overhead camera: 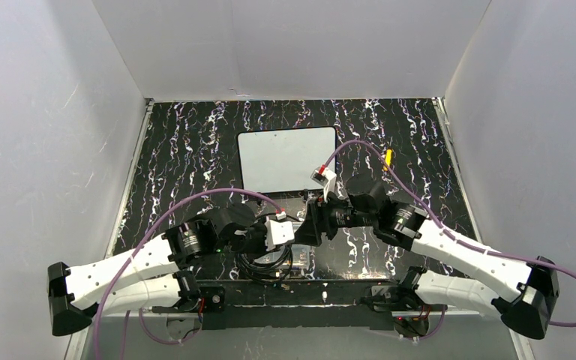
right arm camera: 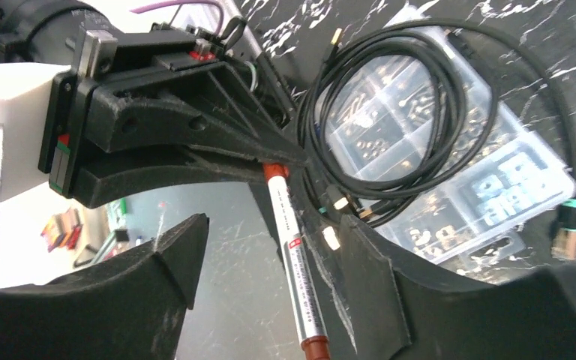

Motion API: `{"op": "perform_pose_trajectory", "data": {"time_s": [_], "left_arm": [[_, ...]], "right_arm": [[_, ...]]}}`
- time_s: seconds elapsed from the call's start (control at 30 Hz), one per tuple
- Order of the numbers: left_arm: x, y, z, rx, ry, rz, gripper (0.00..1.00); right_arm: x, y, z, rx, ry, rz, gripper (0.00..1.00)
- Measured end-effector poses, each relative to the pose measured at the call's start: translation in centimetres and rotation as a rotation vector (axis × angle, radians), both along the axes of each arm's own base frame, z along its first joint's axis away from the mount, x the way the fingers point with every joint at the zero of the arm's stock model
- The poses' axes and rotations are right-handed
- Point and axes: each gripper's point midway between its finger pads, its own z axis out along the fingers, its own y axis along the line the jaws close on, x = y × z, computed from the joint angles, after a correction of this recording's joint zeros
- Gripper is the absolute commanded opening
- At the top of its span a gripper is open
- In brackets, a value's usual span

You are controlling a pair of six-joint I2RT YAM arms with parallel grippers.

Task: Write a sentence on the whiteboard
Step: Open the whiteboard marker at the center of the board.

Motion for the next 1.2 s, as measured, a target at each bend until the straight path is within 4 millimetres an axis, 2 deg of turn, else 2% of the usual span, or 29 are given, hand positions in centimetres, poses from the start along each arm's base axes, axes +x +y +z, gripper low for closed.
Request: {"op": "perform_pose_trajectory", "data": {"time_s": [0.2,0.47,0.57,0.67,0.8,0.97,1.2], "left_arm": [[0.1,0.1,0.0,0.002,0.002,0.006,0.00],[0.2,0.1,0.2,-0.008,0.001,0.012,0.00],[0.1,0.1,0.2,-0.010,0.002,0.009,0.00],[0.1,0.0,0.2,-0.012,0.004,0.007,0.00],[0.1,0.0,0.6,-0.025,-0.001,0.005,0.00],[0.0,-0.1,1.5,-0.063,-0.017,0.002,0.00],[0.2,-0.4,2.1,-0.090,-0.029,0.002,0.00]], "right_arm": [[-1.3,0.8,-0.6,0.027,0.059,0.076,0.60],[-1.9,0.6,-1.8,0.024,0.091,0.099,0.36],[-1.9,0.6,-2.0,0.025,0.090,0.096,0.29],[-1.8,0.7,-1.9,0.027,0.087,0.094,0.27],[-1.7,0.7,-1.7,0.038,0.079,0.088,0.19],[-1.7,0.7,-0.7,0.092,0.054,0.085,0.01],[-1.6,0.4,0.0,0.132,0.024,0.063,0.01]]}}
